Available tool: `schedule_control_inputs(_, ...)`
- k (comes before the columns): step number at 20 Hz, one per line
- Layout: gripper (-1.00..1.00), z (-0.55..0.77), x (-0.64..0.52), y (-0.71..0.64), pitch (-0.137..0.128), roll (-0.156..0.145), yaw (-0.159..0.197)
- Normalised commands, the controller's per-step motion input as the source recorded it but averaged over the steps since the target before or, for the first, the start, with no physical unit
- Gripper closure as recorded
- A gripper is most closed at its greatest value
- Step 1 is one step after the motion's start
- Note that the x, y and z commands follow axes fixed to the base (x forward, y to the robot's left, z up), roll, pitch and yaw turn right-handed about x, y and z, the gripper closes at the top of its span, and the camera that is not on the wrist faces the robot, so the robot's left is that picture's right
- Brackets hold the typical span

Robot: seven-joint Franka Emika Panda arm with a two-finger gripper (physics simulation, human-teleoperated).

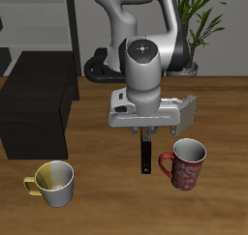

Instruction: Place the black book in the top region of the shelf

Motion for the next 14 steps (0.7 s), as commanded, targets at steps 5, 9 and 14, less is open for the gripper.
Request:
schedule_control_inputs(5,1.0,-0.01,0.03,-0.07,-0.004,-0.008,-0.006)
schedule_control_inputs(9,1.0,0.11,-0.03,-0.05,-0.022,-0.014,0.001)
schedule_control_inputs(14,1.0,0.28,-0.13,-0.01,-0.042,-0.032,0.005)
